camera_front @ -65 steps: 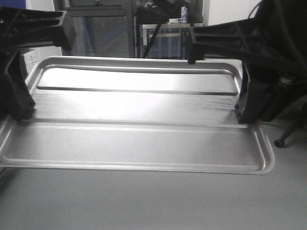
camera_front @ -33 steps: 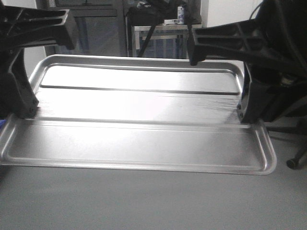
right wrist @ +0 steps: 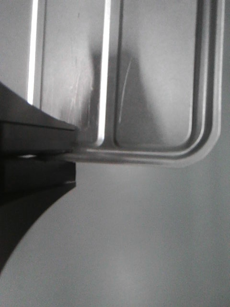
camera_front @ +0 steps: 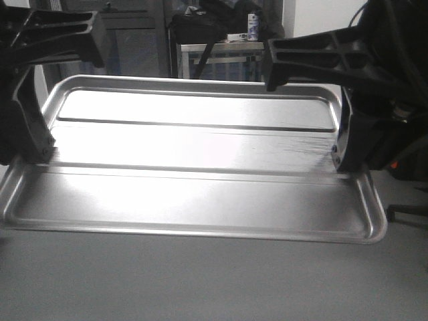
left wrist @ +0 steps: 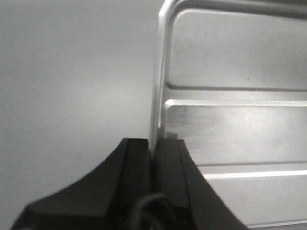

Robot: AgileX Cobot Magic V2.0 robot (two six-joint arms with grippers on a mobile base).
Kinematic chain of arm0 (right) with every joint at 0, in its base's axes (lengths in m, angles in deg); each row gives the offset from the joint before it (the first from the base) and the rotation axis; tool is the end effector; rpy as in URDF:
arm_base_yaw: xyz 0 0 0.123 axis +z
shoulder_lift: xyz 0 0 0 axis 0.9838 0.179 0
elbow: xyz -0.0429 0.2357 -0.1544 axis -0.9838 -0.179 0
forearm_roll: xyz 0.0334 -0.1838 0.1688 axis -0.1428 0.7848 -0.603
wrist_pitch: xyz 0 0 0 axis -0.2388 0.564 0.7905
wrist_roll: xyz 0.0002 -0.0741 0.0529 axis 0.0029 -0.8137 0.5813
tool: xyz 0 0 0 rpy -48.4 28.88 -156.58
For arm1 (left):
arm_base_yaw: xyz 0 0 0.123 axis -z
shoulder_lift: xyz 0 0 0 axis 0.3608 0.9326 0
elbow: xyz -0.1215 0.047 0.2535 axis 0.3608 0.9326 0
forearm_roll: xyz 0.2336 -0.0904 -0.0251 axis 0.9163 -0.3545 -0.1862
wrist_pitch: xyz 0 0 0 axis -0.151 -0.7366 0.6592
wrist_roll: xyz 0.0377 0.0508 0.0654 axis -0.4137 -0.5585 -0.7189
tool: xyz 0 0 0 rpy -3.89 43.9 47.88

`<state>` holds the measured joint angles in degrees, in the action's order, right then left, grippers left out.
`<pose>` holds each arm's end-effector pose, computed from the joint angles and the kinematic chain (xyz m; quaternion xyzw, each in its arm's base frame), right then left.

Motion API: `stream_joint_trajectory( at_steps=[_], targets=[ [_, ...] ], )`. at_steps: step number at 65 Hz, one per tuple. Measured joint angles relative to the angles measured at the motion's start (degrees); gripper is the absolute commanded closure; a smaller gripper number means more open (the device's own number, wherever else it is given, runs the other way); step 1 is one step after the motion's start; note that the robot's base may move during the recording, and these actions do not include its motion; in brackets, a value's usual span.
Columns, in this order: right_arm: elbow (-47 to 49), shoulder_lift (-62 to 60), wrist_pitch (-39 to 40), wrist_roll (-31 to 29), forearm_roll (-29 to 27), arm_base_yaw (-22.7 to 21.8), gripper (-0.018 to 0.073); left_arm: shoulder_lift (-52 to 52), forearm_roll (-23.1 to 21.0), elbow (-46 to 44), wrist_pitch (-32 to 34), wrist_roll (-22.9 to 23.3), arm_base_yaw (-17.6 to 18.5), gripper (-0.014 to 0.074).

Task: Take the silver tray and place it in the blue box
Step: 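Hold the tray level in both grippers while the base drives to the blue bins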

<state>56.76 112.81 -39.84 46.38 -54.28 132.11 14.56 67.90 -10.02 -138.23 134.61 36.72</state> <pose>0.1673 0.1651 0.2666 0.0166 0.9586 0.0662 0.2763 0.1450 -0.1732 0.2798 0.0245 0.9590 -0.0866 0.2686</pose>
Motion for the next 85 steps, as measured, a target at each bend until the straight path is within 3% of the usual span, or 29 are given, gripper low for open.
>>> stream_joint_trajectory(
  at_steps=[85],
  targets=[
    [0.0,0.0,-0.02,0.0,0.13,0.0,0.0507,0.0,0.13,0.0,0.13,0.0,0.0,0.07]
  ],
)
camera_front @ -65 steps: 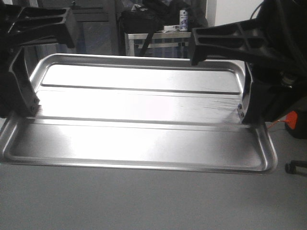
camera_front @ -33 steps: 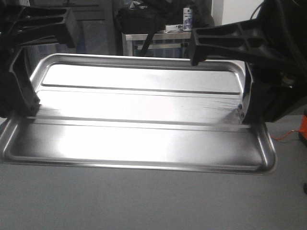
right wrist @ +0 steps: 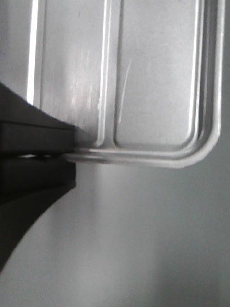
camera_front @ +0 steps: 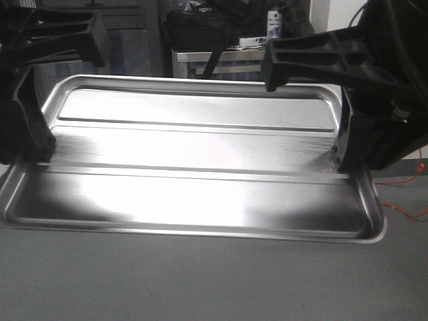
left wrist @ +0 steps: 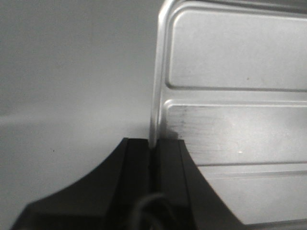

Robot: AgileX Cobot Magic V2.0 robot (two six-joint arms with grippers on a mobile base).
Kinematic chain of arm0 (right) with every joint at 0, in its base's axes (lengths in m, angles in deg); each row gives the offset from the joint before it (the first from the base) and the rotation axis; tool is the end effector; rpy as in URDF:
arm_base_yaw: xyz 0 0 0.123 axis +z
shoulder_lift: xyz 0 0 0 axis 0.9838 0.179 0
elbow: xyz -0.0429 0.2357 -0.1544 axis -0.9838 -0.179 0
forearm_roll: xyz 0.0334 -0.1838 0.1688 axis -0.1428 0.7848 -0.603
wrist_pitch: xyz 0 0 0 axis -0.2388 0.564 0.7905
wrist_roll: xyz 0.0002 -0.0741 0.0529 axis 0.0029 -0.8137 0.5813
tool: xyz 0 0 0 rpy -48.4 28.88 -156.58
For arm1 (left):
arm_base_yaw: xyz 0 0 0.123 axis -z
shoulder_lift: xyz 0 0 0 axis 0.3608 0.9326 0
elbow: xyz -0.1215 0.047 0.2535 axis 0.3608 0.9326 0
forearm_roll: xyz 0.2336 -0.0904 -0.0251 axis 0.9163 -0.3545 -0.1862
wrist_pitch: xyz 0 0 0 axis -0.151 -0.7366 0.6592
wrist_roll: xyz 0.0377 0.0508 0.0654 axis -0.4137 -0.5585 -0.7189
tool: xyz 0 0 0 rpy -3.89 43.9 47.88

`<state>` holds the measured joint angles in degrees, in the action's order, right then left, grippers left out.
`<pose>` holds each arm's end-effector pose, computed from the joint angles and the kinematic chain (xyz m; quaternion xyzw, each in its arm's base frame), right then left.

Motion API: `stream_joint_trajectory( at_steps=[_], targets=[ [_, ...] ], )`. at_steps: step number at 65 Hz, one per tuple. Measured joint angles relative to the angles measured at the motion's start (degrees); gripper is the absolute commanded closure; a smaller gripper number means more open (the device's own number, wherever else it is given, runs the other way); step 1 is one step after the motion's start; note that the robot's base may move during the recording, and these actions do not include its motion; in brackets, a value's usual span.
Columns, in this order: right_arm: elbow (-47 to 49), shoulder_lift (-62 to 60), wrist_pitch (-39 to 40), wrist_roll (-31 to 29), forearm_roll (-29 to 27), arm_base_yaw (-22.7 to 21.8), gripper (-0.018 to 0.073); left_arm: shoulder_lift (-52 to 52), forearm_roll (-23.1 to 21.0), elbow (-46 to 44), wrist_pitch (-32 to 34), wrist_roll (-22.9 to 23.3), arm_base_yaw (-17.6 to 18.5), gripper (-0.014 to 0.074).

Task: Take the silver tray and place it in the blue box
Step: 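Hold the tray level in both grippers while the base drives to the blue bins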

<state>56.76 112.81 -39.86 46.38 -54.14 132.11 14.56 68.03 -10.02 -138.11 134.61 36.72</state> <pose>0.1674 0.1650 0.2667 0.0160 0.9585 0.0655 0.2771 0.1452 -0.1734 0.2799 0.0252 0.9586 -0.0870 0.2699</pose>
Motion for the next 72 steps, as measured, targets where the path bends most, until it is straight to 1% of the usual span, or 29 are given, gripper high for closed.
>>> stream_joint_trajectory(
  at_steps=[72],
  targets=[
    [0.0,0.0,-0.31,0.0,0.13,0.0,0.0507,0.27,0.0,0.0,0.32,0.0,0.0,0.07]
  ],
)
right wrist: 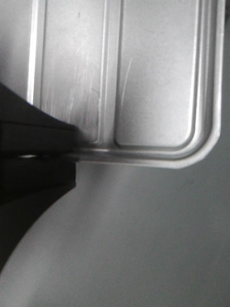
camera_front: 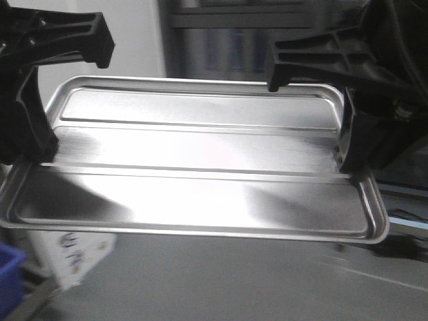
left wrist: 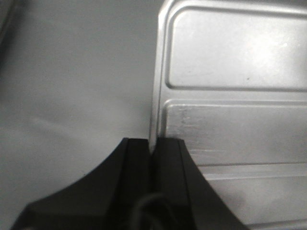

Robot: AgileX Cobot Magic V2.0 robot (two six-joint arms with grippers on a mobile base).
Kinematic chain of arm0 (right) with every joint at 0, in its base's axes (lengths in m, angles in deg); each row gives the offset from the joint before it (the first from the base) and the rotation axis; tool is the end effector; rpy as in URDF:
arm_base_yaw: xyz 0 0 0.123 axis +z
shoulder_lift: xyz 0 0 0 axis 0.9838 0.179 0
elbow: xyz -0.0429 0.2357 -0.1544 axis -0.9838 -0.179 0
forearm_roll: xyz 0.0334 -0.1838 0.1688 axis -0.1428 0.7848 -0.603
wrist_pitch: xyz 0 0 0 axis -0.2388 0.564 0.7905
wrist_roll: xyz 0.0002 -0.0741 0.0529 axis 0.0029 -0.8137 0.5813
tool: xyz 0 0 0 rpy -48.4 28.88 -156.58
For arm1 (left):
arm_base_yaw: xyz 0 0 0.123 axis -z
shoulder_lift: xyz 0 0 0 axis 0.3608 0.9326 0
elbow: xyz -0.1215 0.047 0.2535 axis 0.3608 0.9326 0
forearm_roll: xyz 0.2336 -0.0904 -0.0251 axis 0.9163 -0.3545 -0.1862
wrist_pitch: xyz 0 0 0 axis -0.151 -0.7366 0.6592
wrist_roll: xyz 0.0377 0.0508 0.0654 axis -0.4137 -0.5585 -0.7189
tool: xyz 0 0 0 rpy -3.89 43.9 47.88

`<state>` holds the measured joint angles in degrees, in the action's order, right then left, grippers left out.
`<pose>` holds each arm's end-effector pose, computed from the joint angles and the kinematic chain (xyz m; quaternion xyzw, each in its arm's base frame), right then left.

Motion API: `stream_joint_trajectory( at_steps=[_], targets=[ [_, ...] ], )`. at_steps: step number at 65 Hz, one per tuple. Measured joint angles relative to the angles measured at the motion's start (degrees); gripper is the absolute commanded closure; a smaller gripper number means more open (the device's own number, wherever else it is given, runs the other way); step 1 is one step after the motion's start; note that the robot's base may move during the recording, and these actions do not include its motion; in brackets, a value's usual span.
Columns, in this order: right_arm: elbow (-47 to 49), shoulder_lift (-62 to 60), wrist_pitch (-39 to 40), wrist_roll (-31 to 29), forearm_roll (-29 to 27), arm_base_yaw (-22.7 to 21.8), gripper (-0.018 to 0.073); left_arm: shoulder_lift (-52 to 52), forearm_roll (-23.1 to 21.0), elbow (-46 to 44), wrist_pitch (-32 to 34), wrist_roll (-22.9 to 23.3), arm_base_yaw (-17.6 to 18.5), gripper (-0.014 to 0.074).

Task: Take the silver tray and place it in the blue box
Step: 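Hold the tray level in both grippers while the base drives to the blue bins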

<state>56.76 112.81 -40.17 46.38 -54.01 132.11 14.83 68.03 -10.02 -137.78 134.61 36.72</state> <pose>0.1674 0.1645 0.2666 0.0161 0.9587 0.0626 0.2770 0.1457 -0.1745 0.2790 0.0263 0.9586 -0.0877 0.2696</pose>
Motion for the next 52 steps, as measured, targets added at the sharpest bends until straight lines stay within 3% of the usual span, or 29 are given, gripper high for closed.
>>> stream_joint_trajectory(
  at_steps=[52],
  targets=[
    [0.09,0.0,-0.91,0.0,0.0,0.0,0.0507,0.0,0.0,0.0,0.34,0.0,0.0,0.07]
  ],
)
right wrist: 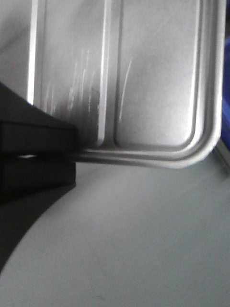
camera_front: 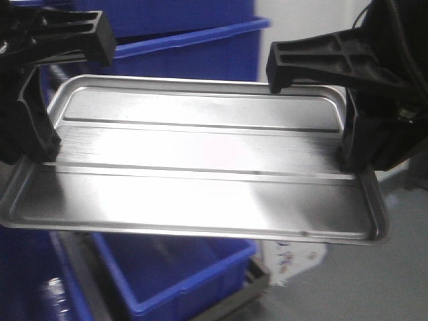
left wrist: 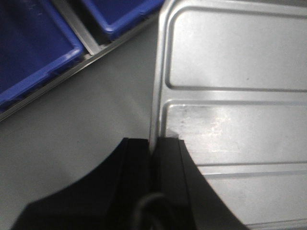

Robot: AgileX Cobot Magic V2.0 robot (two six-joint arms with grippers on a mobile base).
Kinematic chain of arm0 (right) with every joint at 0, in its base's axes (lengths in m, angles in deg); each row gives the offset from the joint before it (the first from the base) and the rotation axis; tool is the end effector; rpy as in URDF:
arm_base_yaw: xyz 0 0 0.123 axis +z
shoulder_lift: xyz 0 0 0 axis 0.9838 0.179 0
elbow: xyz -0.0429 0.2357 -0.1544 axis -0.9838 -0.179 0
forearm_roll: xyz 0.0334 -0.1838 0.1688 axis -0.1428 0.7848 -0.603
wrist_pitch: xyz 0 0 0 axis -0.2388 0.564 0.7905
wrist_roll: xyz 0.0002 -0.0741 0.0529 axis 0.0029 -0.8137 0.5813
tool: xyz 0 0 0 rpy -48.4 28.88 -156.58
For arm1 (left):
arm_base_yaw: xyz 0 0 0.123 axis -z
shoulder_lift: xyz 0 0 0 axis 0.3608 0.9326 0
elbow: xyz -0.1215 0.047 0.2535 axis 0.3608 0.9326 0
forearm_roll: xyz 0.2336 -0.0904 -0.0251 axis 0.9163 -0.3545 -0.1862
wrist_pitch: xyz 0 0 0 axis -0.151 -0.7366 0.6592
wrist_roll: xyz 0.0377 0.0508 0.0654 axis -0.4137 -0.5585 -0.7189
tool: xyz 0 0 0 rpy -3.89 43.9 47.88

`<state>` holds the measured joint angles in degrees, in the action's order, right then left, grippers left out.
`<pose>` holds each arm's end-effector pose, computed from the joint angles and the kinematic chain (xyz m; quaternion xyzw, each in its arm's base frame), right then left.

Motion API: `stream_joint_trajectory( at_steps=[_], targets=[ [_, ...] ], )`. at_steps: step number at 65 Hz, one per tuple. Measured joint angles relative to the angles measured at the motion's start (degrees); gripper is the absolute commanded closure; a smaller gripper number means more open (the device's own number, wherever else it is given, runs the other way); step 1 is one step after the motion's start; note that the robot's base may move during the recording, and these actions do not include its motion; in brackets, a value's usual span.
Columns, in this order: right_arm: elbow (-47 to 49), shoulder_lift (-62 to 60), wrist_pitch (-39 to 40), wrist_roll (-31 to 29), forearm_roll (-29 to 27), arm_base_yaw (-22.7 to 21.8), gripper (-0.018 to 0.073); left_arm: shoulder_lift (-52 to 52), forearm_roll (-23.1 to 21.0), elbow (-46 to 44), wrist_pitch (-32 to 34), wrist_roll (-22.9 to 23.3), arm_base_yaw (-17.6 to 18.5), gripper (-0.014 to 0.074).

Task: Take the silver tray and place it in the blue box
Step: 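Hold the tray level in both grippers while the base drives to the blue bins, then lower the held tray with both grippers into the blue bin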

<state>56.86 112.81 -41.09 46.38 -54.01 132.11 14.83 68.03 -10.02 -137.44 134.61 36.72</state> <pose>0.1671 0.1634 0.2667 0.0182 0.9598 0.0561 0.2746 0.1459 -0.1749 0.2792 0.0269 0.9580 -0.0904 0.2706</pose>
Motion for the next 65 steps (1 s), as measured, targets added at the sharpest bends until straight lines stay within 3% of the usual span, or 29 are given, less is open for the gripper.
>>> stream_joint_trajectory(
  at_steps=[65],
  targets=[
    [0.12,0.0,-1.62,0.11,-0.18,0.0,0.0507,0.0,-0.32,0.0,0.79,0.0,0.0,0.07]
  ],
)
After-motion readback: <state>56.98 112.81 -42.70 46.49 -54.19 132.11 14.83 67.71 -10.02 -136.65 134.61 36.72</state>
